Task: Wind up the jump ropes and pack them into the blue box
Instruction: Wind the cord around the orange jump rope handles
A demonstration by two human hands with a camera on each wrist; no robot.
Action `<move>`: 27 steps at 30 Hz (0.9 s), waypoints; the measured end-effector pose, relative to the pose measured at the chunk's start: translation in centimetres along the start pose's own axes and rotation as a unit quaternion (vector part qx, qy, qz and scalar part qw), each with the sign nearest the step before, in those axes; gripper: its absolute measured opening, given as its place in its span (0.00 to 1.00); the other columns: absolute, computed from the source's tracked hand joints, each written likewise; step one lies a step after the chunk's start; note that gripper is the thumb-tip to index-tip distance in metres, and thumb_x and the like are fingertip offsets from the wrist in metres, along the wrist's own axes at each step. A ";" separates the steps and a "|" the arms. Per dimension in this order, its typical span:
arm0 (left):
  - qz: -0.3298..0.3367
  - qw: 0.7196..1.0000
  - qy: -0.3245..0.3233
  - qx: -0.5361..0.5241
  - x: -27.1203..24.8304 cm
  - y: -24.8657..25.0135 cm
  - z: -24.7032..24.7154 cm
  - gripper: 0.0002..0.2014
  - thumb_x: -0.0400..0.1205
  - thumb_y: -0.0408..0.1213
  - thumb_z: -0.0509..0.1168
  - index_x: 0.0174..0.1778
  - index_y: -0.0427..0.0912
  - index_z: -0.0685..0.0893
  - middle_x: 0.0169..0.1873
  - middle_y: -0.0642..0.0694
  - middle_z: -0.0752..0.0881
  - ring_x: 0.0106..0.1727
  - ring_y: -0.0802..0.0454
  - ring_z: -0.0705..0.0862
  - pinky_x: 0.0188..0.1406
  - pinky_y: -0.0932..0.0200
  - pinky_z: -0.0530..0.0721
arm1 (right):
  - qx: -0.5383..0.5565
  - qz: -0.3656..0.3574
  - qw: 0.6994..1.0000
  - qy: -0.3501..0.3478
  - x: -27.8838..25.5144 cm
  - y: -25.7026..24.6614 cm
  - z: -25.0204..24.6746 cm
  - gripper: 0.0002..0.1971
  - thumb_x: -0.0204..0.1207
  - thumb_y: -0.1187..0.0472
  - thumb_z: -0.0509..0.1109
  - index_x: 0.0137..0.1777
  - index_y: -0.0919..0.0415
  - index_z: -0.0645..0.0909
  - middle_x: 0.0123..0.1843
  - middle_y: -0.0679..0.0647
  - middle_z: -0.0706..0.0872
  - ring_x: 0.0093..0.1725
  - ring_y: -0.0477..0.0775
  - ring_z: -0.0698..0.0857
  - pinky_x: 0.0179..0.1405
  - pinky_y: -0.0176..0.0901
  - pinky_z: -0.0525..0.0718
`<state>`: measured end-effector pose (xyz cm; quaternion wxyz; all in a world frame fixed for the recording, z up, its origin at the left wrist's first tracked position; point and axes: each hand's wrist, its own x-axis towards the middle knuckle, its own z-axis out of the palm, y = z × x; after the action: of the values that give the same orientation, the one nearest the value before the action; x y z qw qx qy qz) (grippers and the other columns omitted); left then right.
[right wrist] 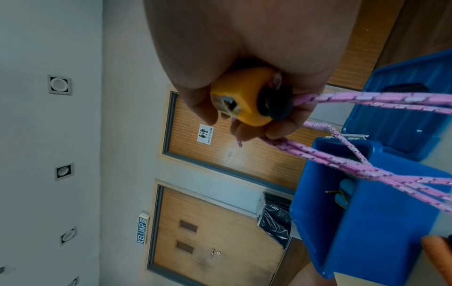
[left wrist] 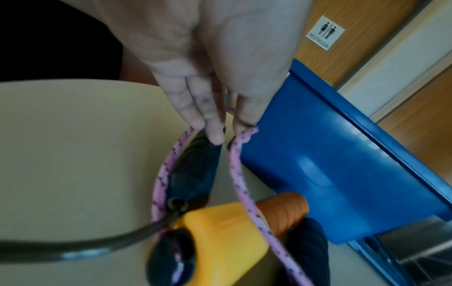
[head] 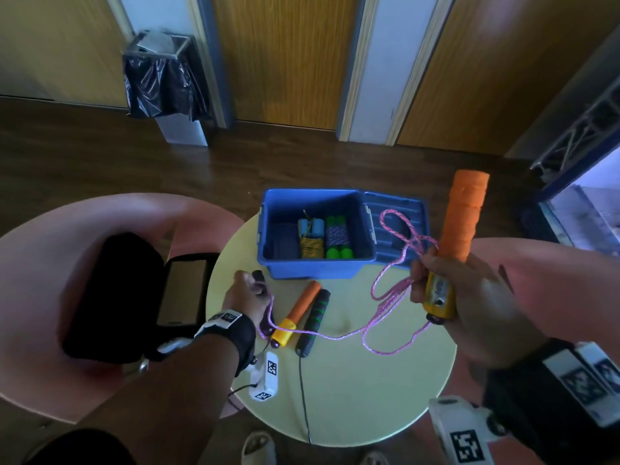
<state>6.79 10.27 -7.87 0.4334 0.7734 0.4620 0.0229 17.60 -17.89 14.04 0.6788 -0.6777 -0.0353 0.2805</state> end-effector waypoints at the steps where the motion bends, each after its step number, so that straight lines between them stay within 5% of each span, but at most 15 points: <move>1: -0.014 1.000 0.013 0.019 0.1 0.4 0.2 0.13 0.77 0.40 0.74 0.48 0.44 0.75 0.40 0.50 0.85 0.45 0.46 0.84 0.45 0.59 0.77 | -0.003 0.003 1.000 0.001 0.1 0.1 -0.1 0.07 0.81 0.65 0.65 0.40 0.60 0.78 0.35 0.55 0.83 0.28 0.53 0.80 0.19 0.41 0.67; 4: -0.017 0.996 0.012 0.083 0.6 1.0 0.9 0.10 0.80 0.49 0.71 0.42 0.48 0.80 0.41 0.46 0.86 0.46 0.43 0.85 0.45 0.56 0.80 | -0.016 0.013 1.000 -0.006 0.7 0.6 -0.3 0.08 0.78 0.63 0.68 0.37 0.59 0.80 0.35 0.58 0.82 0.28 0.54 0.80 0.20 0.41 0.66; 7: -0.004 0.996 0.023 0.087 1.1 0.8 1.6 0.05 0.78 0.45 0.71 0.37 0.56 0.84 0.44 0.48 0.87 0.42 0.45 0.88 0.42 0.53 0.87 | -0.024 0.021 0.999 -0.013 1.2 1.0 -0.3 0.10 0.73 0.61 0.71 0.30 0.52 0.83 0.34 0.59 0.83 0.28 0.54 0.80 0.20 0.40 0.67; 12: -0.053 0.990 -0.008 0.133 1.2 0.7 1.7 0.24 0.77 0.33 0.70 0.64 0.62 0.76 0.58 0.44 0.73 0.45 0.40 0.84 0.41 0.52 0.83 | -0.049 0.029 0.998 -0.034 1.9 1.6 -0.4 0.06 0.66 0.57 0.72 0.36 0.59 0.81 0.34 0.58 0.84 0.29 0.53 0.81 0.21 0.42 0.70; 17: -0.052 0.997 -0.032 0.045 0.4 0.9 1.2 0.30 0.75 0.33 0.72 0.72 0.48 0.69 0.53 0.43 0.83 0.46 0.42 0.83 0.44 0.56 0.77 | -0.049 0.026 0.998 -0.043 2.7 2.2 -0.6 0.06 0.76 0.63 0.71 0.41 0.65 0.79 0.33 0.58 0.83 0.27 0.53 0.81 0.19 0.38 0.73; 21: -0.014 0.995 -0.079 0.059 -0.4 0.5 0.6 0.04 0.82 0.40 0.61 0.51 0.47 0.77 0.43 0.36 0.85 0.37 0.43 0.80 0.37 0.52 0.76 | -0.060 0.019 0.997 -0.043 3.2 2.3 -1.0 0.06 0.72 0.61 0.71 0.42 0.64 0.80 0.35 0.59 0.84 0.29 0.54 0.81 0.21 0.41 0.72; 25: 0.001 0.985 -0.136 0.109 -1.3 -0.3 -0.3 0.06 0.84 0.41 0.58 0.51 0.58 0.77 0.40 0.41 0.85 0.35 0.46 0.81 0.33 0.56 0.75 | -0.120 0.023 0.992 -0.026 4.1 2.0 -1.1 0.05 0.77 0.61 0.71 0.43 0.63 0.81 0.34 0.56 0.86 0.32 0.55 0.83 0.28 0.44 0.76; 27: -0.004 0.968 -0.181 0.174 -1.9 0.0 -0.9 0.04 0.83 0.40 0.59 0.49 0.52 0.78 0.39 0.42 0.84 0.36 0.46 0.81 0.33 0.57 0.73 | -0.146 0.022 0.989 -0.029 4.3 1.9 -1.2 0.10 0.71 0.55 0.74 0.44 0.61 0.82 0.34 0.57 0.87 0.33 0.56 0.83 0.33 0.50 0.77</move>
<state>5.29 9.48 -6.57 0.3692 0.8263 0.3756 -0.1997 21.07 -17.27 10.79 0.5652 -0.7614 -0.0807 0.3072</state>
